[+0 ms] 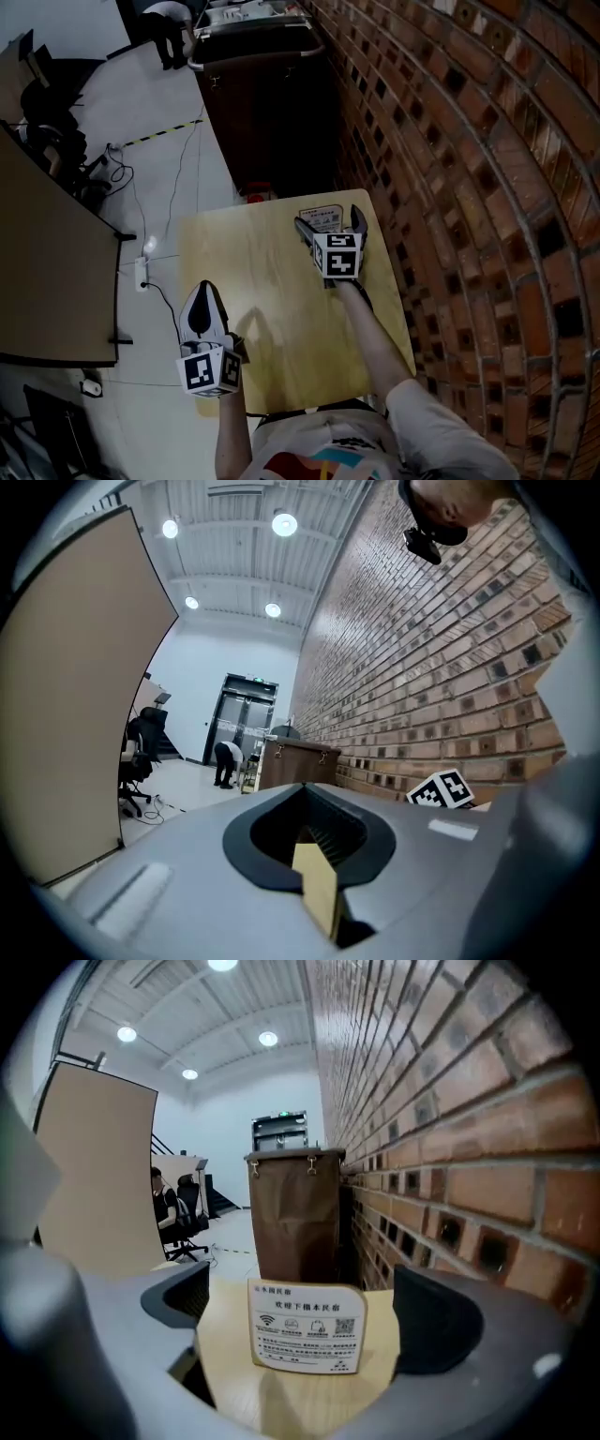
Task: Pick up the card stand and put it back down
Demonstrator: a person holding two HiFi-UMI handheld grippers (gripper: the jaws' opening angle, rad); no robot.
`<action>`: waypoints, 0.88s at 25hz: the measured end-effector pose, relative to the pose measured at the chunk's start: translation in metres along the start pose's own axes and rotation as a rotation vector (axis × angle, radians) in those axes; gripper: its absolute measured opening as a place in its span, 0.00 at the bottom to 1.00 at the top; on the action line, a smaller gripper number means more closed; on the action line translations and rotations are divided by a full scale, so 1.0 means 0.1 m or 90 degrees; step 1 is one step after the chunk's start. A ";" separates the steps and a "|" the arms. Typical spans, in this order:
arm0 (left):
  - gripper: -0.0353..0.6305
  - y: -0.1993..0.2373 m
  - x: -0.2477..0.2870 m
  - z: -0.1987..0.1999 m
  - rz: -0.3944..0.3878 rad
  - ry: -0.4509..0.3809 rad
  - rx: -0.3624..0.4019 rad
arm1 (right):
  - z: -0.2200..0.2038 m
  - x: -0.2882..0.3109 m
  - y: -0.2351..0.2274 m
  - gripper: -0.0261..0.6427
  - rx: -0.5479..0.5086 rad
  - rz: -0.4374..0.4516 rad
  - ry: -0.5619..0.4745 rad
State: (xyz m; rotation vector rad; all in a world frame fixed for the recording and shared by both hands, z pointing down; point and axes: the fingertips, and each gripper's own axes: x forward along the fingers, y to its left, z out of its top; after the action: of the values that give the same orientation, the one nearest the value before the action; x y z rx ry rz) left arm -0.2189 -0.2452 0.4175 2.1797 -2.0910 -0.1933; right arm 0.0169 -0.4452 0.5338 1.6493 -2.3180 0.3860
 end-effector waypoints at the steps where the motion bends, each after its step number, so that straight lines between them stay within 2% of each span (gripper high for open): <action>1: 0.06 0.02 0.01 -0.03 0.003 0.007 -0.001 | -0.10 0.09 -0.01 0.90 0.012 -0.001 0.020; 4: 0.06 0.08 0.02 -0.09 0.012 0.025 0.001 | -0.37 0.28 -0.04 0.90 0.036 -0.013 0.063; 8: 0.06 0.19 0.08 -0.16 0.028 0.036 0.004 | -0.58 0.46 -0.14 0.90 0.026 -0.060 0.094; 13: 0.06 0.25 0.12 -0.25 0.035 0.054 0.005 | -0.63 0.55 -0.11 0.90 0.050 -0.059 0.091; 18: 0.06 0.21 0.16 -0.35 0.021 0.069 0.006 | -0.63 0.65 -0.11 0.90 0.074 -0.054 0.083; 22: 0.06 0.21 0.18 -0.33 0.028 0.069 0.004 | -0.62 0.67 -0.12 0.90 0.069 -0.046 0.075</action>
State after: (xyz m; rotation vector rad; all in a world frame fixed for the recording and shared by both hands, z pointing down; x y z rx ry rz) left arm -0.2331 -0.2647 0.4535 2.0949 -2.0818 -0.0634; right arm 0.0113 -0.4853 0.6166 1.7047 -2.1813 0.5851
